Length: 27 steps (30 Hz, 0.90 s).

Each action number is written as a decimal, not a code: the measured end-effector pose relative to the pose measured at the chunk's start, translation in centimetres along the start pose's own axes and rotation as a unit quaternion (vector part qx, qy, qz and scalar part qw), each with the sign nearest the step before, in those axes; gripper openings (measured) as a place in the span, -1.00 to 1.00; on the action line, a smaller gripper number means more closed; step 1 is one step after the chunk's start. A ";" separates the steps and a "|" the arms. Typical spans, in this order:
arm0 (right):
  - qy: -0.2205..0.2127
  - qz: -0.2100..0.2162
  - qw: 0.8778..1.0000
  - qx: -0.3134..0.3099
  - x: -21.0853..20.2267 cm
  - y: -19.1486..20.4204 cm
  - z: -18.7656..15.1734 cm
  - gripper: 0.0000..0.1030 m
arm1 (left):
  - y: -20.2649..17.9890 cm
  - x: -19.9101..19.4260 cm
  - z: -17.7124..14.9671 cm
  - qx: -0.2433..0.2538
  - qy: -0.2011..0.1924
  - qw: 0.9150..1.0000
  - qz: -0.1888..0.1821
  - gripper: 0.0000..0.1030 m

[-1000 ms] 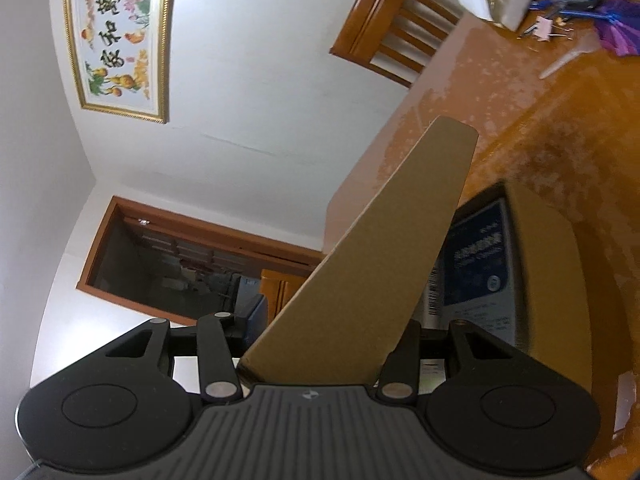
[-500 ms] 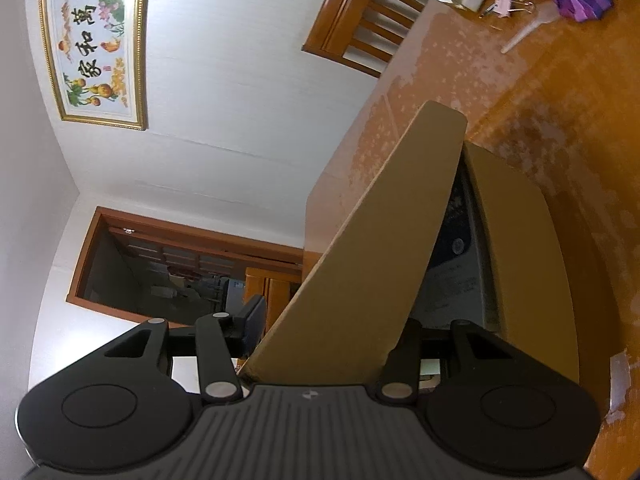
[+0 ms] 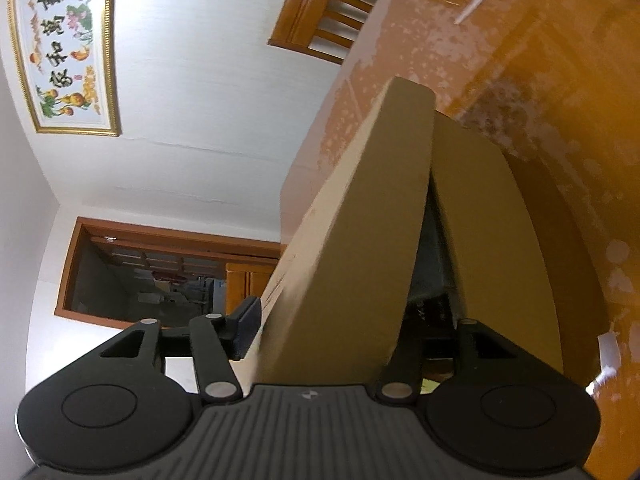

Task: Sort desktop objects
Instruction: 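Lower the lid with both grippers onto the open cardboard box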

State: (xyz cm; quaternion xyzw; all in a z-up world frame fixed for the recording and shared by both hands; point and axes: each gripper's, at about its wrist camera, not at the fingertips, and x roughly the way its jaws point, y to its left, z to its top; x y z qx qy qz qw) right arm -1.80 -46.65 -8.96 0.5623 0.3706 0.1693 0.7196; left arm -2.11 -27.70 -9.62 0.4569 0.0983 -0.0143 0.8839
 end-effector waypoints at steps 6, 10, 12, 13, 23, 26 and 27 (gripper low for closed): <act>-0.001 -0.014 1.000 0.008 -0.5 0.1 -0.4 0.46 | -0.5 -0.3 -0.5 0.009 -0.003 1.000 -0.006 0.51; 0.001 -0.033 0.999 0.013 -0.8 0.4 -0.8 0.51 | -0.1 -0.3 -0.8 -0.003 0.009 1.000 -0.009 0.53; 0.007 -0.042 0.999 0.018 -0.9 0.6 -1.0 0.51 | 0.3 -0.3 -0.8 -0.010 0.013 1.000 -0.009 0.53; 0.009 -0.047 0.999 0.020 -1.0 0.8 -1.2 0.51 | 0.5 -0.3 -0.9 -0.013 0.015 1.000 -0.008 0.53; 0.038 -0.067 0.995 0.065 -1.1 2.2 -1.6 0.90 | 2.8 0.5 -1.1 -0.053 0.043 0.997 -0.017 0.54; 0.042 -0.069 0.995 0.060 -0.8 3.2 -1.3 0.98 | 3.8 0.8 -0.8 -0.074 0.046 0.996 -0.021 0.54; 0.044 -0.073 0.995 0.054 -0.8 3.5 -1.3 0.98 | 4.0 0.9 -0.7 -0.079 0.046 0.996 -0.019 0.54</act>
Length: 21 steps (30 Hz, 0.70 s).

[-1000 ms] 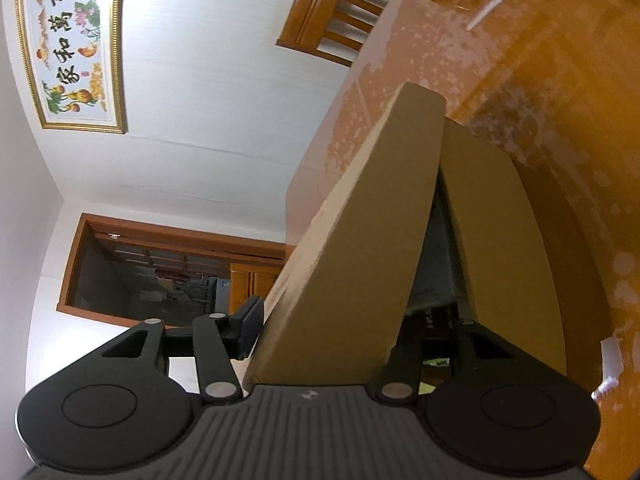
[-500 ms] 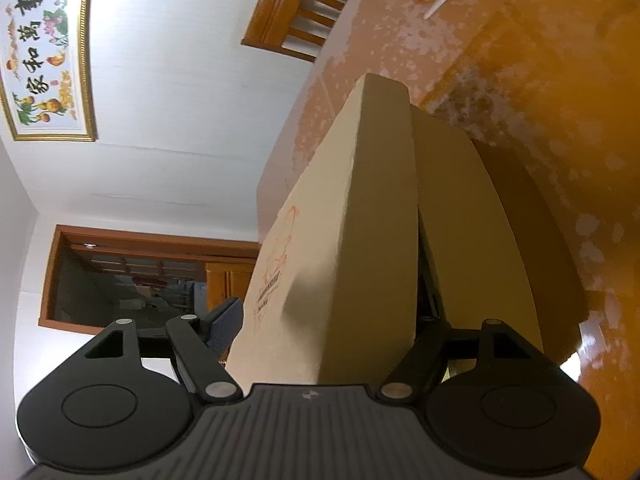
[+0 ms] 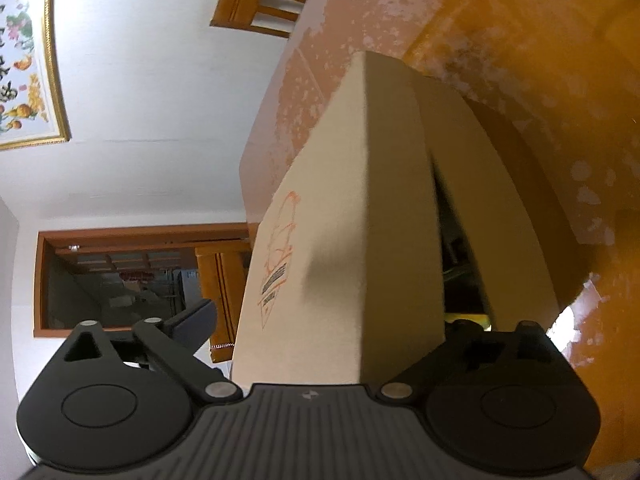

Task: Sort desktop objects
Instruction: 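Lower the lid with both grippers onto the open cardboard box, then open both grippers to release the lid on the box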

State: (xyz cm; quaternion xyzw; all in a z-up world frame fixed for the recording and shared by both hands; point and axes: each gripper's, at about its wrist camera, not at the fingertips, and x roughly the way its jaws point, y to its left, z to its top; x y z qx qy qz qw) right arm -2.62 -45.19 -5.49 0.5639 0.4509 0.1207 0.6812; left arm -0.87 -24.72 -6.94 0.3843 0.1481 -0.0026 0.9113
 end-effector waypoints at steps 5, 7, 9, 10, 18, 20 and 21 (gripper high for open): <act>0.006 -0.026 1.000 -0.009 -0.4 -0.1 -0.2 0.98 | 0.7 0.4 0.1 -0.009 0.003 1.000 0.003 0.54; 0.005 -0.049 0.999 -0.020 -0.8 0.0 -0.1 0.98 | 0.8 0.5 0.0 -0.009 0.009 1.000 -0.003 0.54; -0.002 -0.074 0.997 -0.038 -1.5 0.3 0.0 0.98 | 0.9 0.6 -0.1 -0.007 0.019 1.000 -0.014 0.55; -0.009 -0.082 0.995 -0.047 -2.0 0.5 0.0 0.98 | 1.0 0.6 -0.2 -0.005 0.026 0.999 -0.023 0.55; -0.035 -0.102 0.991 -0.077 -3.0 1.3 0.0 1.00 | 2.6 0.0 0.4 0.033 0.054 0.994 -0.094 0.61; -0.030 -0.098 0.991 -0.080 -2.5 1.2 0.0 1.00 | 2.8 -0.3 0.6 0.052 0.048 0.991 -0.110 0.61; -0.027 -0.096 0.992 -0.082 -2.2 1.0 0.2 1.00 | 2.9 -0.5 0.7 0.059 0.045 0.990 -0.117 0.61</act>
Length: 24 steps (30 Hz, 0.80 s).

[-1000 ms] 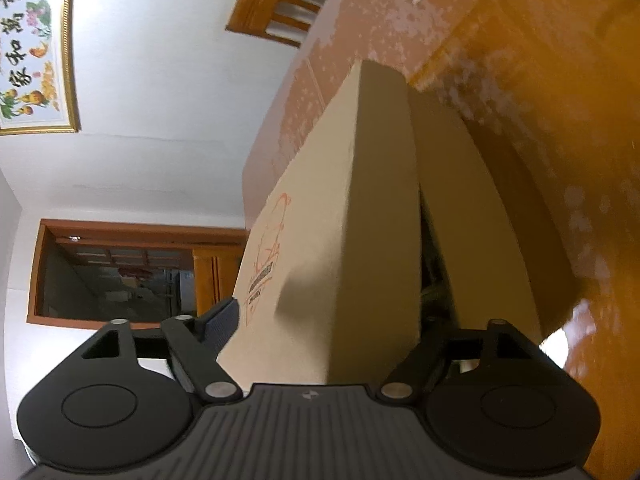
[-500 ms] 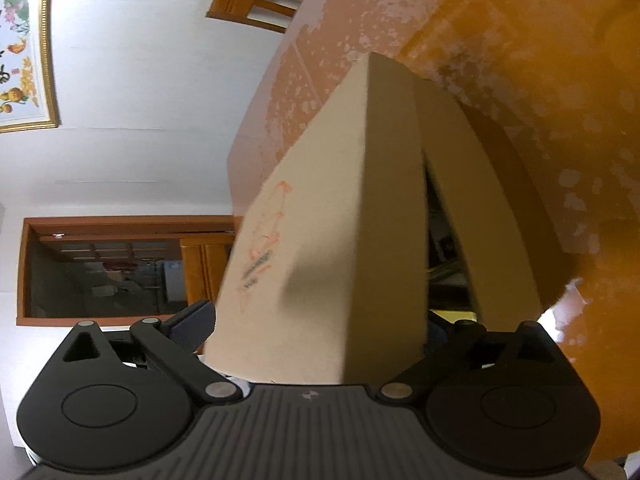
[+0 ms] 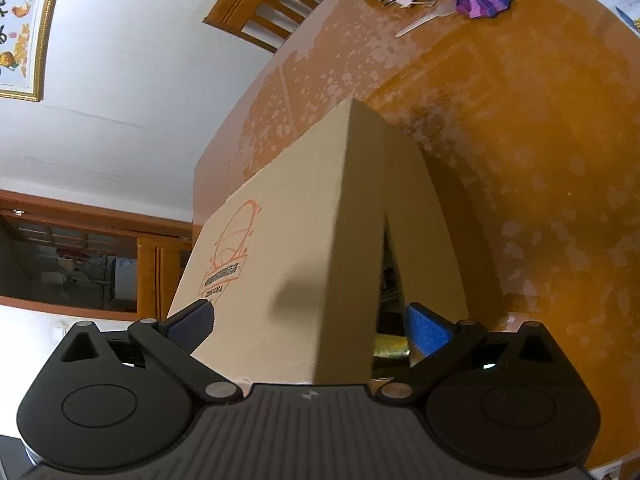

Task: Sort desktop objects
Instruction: 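Open both grippers to release the lid on the box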

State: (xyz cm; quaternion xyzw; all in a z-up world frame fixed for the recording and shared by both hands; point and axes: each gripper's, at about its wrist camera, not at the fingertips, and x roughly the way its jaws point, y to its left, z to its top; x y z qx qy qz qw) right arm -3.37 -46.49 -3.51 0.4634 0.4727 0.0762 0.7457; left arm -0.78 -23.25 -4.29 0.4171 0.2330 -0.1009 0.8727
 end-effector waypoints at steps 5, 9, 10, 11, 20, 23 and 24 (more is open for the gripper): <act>-0.005 -0.001 1.000 -0.011 0.2 0.1 -0.2 1.00 | -0.3 -0.8 -0.3 0.021 0.012 0.998 -0.060 0.68; -0.011 -0.004 1.000 -0.017 -0.1 0.1 -0.2 1.00 | -0.9 -1.0 -1.2 0.034 0.031 0.996 -0.071 0.68; -0.011 -0.006 1.000 -0.019 0.0 0.1 -0.3 1.00 | -1.0 -1.0 -1.4 0.034 0.037 0.996 -0.073 0.69; -0.011 -0.008 1.000 -0.021 0.1 0.1 -0.3 1.00 | -1.0 -0.8 -1.5 0.033 0.046 0.996 -0.076 0.70; -0.015 -0.032 0.999 -0.027 0.6 -0.1 -0.6 1.00 | 0.2 -1.3 -3.1 -0.002 0.073 0.994 -0.081 0.71; -0.013 -0.034 0.999 -0.027 0.6 -0.3 -0.9 1.00 | 1.0 -1.1 -3.7 -0.024 0.078 0.993 -0.082 0.71; -0.012 -0.035 0.999 -0.026 0.6 -0.4 -1.0 1.00 | 1.2 -1.0 -3.8 -0.028 0.081 0.993 -0.084 0.71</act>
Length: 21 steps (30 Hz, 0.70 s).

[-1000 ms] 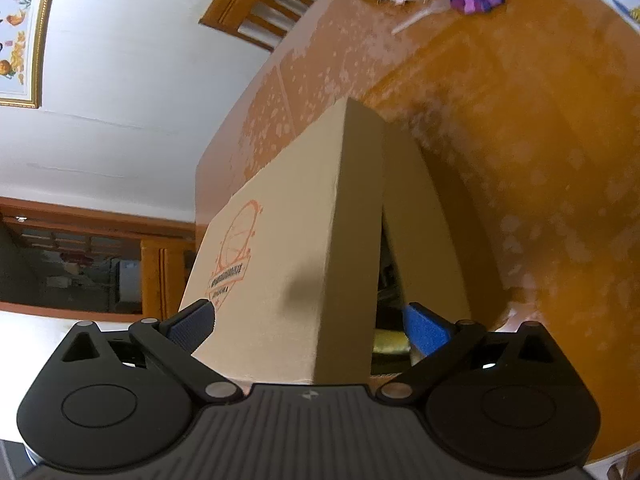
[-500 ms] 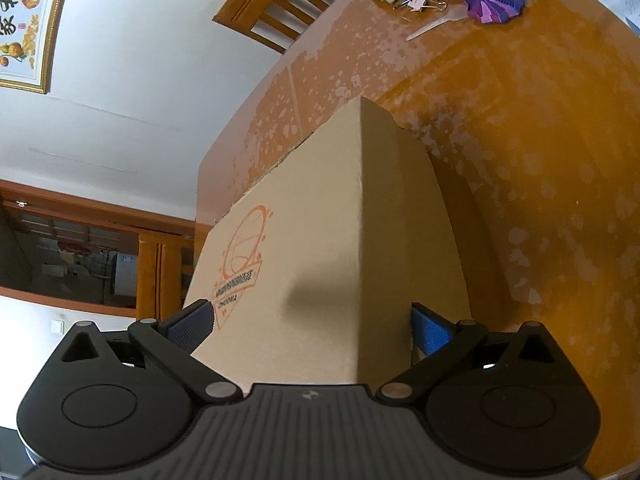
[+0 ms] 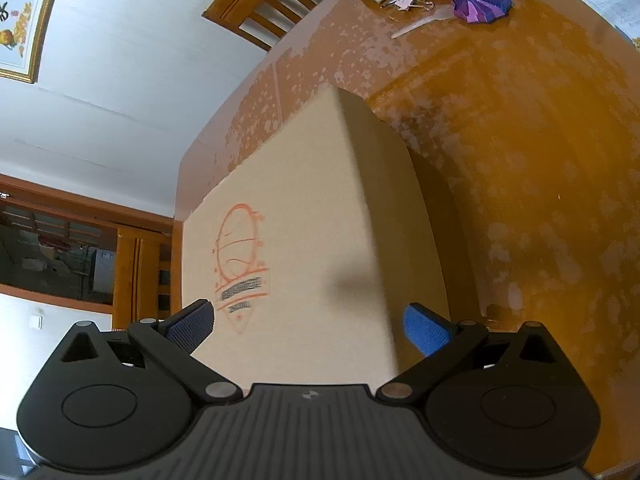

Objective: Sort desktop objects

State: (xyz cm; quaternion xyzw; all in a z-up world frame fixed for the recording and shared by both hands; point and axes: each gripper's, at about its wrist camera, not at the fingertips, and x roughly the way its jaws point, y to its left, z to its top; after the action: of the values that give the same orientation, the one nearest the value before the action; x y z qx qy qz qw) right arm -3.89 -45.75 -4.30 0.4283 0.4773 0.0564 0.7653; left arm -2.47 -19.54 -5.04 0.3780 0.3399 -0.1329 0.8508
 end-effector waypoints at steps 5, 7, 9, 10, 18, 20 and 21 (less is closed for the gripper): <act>0.000 -0.015 1.000 0.005 -0.6 -0.9 -0.3 1.00 | 0.6 0.6 -1.4 -0.019 0.013 1.000 -0.014 0.71; 0.003 -0.018 1.000 0.015 -1.0 -1.7 -0.7 1.00 | 0.7 1.2 -2.5 -0.028 0.024 0.999 -0.026 0.71; 0.012 -0.016 0.999 0.025 -1.3 -2.4 -1.1 1.00 | 0.7 1.4 -3.6 -0.029 0.032 0.998 -0.035 0.71; 0.017 -0.015 0.999 0.030 -1.3 -2.8 -1.3 1.00 | 0.7 1.5 -4.1 -0.031 0.034 0.998 -0.037 0.71; 0.051 0.023 0.997 0.047 -0.2 -2.7 -2.5 1.00 | 2.4 2.3 -4.1 -0.057 0.025 0.997 -0.038 0.71; 0.055 0.028 0.997 0.047 0.2 -2.3 -2.5 1.00 | 2.8 2.4 -3.8 -0.064 0.017 0.997 -0.037 0.71; 0.056 0.030 0.997 0.047 0.4 -2.2 -2.4 1.00 | 2.9 2.5 -3.8 -0.066 0.017 0.997 -0.036 0.71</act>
State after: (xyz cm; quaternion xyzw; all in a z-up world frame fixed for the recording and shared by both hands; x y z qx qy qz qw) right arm -6.25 -45.46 -6.59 0.4745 0.5082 0.0807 0.7142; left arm -1.07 -14.68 -6.97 0.3110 0.3756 -0.1345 0.8626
